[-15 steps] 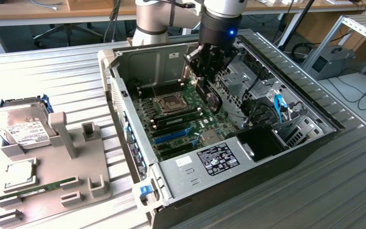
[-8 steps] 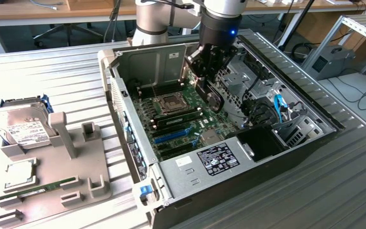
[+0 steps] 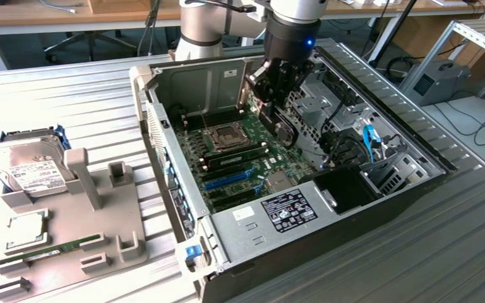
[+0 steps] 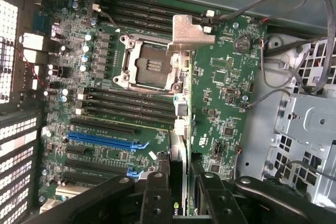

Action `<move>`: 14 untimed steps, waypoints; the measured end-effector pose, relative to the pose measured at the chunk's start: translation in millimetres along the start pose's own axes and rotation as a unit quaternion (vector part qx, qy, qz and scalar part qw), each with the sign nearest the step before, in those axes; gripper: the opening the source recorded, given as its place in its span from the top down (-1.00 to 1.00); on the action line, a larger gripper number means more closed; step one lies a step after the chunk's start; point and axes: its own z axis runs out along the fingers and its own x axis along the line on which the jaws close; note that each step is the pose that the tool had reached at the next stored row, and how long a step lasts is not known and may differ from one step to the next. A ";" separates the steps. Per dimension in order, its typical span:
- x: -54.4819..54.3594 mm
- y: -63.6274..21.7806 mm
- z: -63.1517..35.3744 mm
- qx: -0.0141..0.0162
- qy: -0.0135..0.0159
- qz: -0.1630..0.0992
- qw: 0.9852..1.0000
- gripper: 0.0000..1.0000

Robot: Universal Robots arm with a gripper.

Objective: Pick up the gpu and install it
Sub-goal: 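Insert the gpu into the slot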

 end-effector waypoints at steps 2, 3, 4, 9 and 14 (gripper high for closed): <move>0.0 0.0 0.0 0.000 0.000 -0.005 1.000 0.48; 0.0 0.0 0.0 0.000 0.000 -0.007 1.000 0.48; 0.0 0.0 0.0 0.000 0.000 -0.010 1.000 0.48; 0.0 0.0 0.0 -0.001 -0.001 -0.022 1.000 0.48; 0.0 0.0 0.0 -0.001 -0.002 -0.037 0.999 0.48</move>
